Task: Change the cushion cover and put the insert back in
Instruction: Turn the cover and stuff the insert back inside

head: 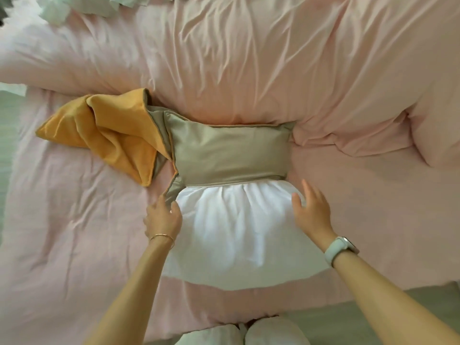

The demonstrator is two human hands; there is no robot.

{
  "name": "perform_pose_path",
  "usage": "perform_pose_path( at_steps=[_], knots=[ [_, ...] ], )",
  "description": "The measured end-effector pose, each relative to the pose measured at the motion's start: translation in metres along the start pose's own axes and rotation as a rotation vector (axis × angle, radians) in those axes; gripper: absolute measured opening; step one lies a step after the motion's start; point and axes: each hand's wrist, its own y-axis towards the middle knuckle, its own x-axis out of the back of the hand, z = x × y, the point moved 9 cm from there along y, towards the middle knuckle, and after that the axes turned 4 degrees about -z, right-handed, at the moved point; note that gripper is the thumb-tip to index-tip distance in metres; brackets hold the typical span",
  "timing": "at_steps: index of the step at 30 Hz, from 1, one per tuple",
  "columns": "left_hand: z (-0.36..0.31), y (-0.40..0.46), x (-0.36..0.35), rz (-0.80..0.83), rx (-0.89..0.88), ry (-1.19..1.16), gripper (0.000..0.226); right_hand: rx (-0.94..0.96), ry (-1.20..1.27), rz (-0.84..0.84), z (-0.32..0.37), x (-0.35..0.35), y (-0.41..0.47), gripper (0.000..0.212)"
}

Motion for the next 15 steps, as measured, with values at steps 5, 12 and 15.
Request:
perform_pose_path(
  at_steps=[5, 12, 15],
  knots=[
    [-0.102, -0.066, -0.013, -0.179, -0.794, 0.035, 0.046, -0.112, 0.164, 0.243, -0.010, -0.042, -0.003, 0.045],
    [-0.177, -0.069, -0.050, 0.111, -1.024, 0.124, 0.029, 0.291, 0.278, 0.237, 0.069, -0.039, -0.042, 0.035],
    [-0.172, -0.050, -0.085, 0.213, -1.022, 0.331, 0.029, 0.218, 0.413, -0.040, 0.042, -0.019, -0.028, 0.043]
  ],
)
